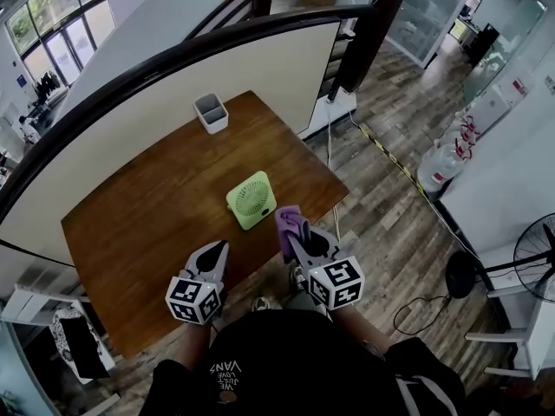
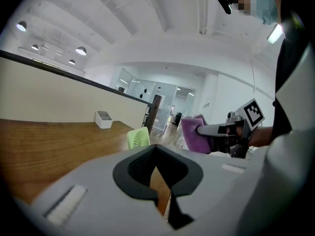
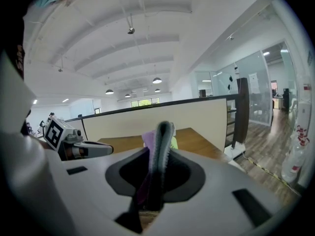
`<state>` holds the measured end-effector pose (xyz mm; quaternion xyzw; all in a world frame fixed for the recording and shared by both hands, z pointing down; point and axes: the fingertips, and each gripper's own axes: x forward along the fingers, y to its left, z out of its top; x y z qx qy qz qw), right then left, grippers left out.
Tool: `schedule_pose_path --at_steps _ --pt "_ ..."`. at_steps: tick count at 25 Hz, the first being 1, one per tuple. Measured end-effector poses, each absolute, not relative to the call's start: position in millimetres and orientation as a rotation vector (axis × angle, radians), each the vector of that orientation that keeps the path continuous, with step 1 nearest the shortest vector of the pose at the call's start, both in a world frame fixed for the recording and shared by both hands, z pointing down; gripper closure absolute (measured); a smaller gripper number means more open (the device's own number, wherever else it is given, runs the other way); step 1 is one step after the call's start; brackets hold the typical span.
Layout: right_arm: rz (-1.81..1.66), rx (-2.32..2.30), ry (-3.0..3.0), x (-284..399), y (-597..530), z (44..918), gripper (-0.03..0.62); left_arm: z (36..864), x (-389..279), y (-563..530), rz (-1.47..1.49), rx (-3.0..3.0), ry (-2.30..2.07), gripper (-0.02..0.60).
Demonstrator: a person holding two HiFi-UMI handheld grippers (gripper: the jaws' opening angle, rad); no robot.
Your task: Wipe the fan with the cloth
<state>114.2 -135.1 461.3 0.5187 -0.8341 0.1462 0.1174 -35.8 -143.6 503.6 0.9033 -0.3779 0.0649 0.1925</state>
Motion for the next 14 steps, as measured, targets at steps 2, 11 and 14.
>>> schedule_pose_path --at_steps 2,11,14 --pt "0.421 1.523 -2.435 114.6 -134.2 462.1 0.511 504.2 -36.2 -144.1 0.180 2.536 -1.060 0.570" --pt "0.428 1.530 -2.430 118.8 -131.4 466.9 0.511 508.2 -34.2 -145.8 0.181 2.535 -1.058 0.570" --pt "0.422 1.519 -2.433 117.8 -133.9 469.9 0.511 511.8 -35.0 -148.4 0.176 2.529 -1.063 0.570"
